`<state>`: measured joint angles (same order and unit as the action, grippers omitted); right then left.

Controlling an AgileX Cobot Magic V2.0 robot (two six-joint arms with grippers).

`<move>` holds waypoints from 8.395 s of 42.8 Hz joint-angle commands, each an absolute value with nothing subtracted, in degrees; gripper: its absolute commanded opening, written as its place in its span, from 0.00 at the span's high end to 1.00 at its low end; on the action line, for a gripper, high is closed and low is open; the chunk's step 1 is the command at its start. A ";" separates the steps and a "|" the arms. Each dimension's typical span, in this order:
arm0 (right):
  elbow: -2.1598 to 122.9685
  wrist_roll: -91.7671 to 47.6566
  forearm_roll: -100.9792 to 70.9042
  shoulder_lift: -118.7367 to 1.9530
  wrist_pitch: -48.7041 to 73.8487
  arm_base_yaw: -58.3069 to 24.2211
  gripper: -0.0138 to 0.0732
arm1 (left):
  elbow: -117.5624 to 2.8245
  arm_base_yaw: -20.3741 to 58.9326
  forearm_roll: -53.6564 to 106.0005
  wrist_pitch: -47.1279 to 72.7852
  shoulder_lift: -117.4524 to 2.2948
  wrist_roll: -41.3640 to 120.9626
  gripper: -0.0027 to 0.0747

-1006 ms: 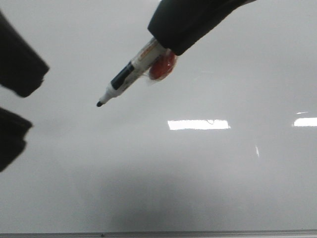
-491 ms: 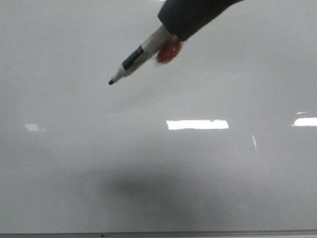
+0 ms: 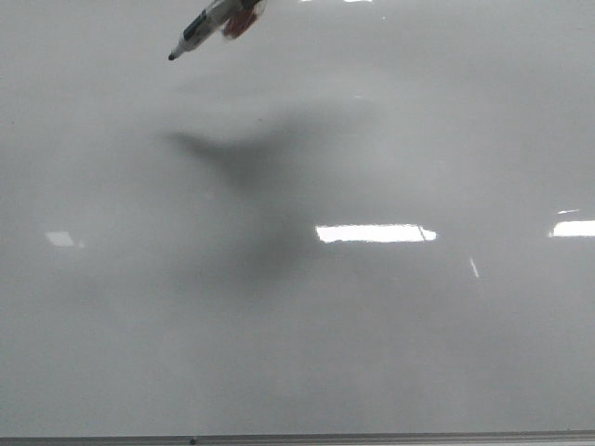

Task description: Write number 7 on whiteboard

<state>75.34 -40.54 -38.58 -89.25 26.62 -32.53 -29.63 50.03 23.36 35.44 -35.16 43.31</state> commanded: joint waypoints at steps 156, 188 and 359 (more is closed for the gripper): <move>73.02 -50.37 -41.18 -81.95 59.76 -42.35 0.91 | -35.87 50.38 23.84 23.61 -52.27 42.78 0.99; 73.02 -50.37 -43.62 -77.16 51.15 -41.61 0.26 | -35.87 49.99 23.84 24.28 -52.27 41.44 0.99; 24.89 -37.94 -39.76 -22.29 26.61 -11.42 0.92 | -26.68 -8.80 24.02 11.91 -24.10 30.34 0.99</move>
